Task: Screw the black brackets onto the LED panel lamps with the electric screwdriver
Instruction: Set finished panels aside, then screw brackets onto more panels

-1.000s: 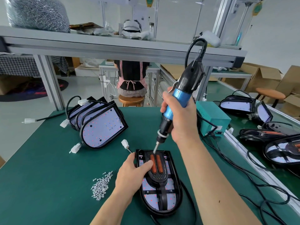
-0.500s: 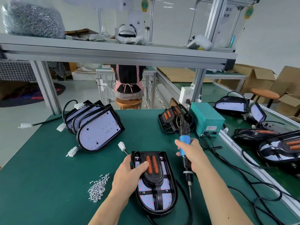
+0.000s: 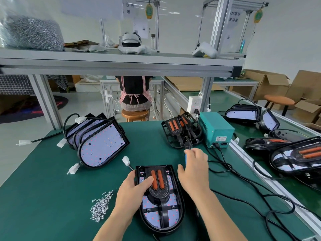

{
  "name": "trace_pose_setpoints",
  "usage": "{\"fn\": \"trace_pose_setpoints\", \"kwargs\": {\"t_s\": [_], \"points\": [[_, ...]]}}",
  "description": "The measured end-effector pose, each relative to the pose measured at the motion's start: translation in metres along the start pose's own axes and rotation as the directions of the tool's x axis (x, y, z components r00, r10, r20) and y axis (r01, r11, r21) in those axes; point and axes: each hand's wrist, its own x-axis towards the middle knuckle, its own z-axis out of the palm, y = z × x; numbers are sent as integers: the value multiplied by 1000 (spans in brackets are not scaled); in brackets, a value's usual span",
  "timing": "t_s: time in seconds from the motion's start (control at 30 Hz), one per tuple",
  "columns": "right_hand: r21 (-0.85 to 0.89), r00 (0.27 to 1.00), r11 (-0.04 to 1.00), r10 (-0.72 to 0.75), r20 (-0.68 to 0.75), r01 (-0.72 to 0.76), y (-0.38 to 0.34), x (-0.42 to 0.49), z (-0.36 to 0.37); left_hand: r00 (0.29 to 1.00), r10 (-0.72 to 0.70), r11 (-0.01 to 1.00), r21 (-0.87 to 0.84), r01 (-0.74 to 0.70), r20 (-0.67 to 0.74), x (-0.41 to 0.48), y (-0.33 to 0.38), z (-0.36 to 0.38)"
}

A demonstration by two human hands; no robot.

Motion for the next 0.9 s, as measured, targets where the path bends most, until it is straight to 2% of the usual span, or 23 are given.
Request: {"fn": "trace_pose_setpoints", "kwargs": {"t_s": [0.07, 0.1, 0.17, 0.27, 0.3, 0.33, 0.37, 0.4, 0.47, 0.63, 0.7, 0.8, 0.9], "points": [[125, 993, 985, -118, -1, 117, -10, -11, 2, 1000, 18, 1000, -6, -18, -15, 0, -1, 0], [193, 990, 974, -132, 43, 121, -16, -16, 3, 999, 23, 1000, -10, -24, -25, 0, -1, 1], [315, 981, 949, -91, 172, 32, -26, -24, 4, 998, 35, 999, -24, -36, -44, 0, -2, 0], [471, 930, 854, 41, 366, -223, -33, -28, 2, 996, 71, 996, -41, -73, -60, -2, -7, -2], [550, 891, 760, 83, 446, -346, -33, -28, -1, 994, 92, 994, -50, -95, -62, -3, -8, -2], [629, 829, 604, 97, 551, -489, -33, -28, -4, 990, 119, 990, -66, -124, -70, -4, -10, -2], [665, 754, 428, 64, 653, -612, -32, -29, -6, 986, 146, 984, -89, -153, -81, -4, -11, -3], [663, 698, 300, 11, 716, -686, -32, -30, -6, 982, 166, 978, -112, -176, -91, -5, -12, -3], [669, 667, 215, -90, 739, -712, -32, -33, -5, 977, 190, 966, -157, -204, -98, -7, -12, -3], [697, 671, 102, -204, 713, -710, -26, -33, -4, 968, 207, 957, -176, -231, -144, -7, -11, 0], [700, 674, 58, -225, 704, -712, -23, -32, -4, 961, 225, 959, -135, -247, -164, -9, -9, 3], [707, 687, -4, -241, 686, -707, -21, -33, -3, 929, 283, 958, 17, -287, -239, -12, -5, 6], [699, 698, -84, -220, 682, -710, -24, -34, -3, 935, 285, 959, 68, -277, -213, -10, -5, 4]]}}
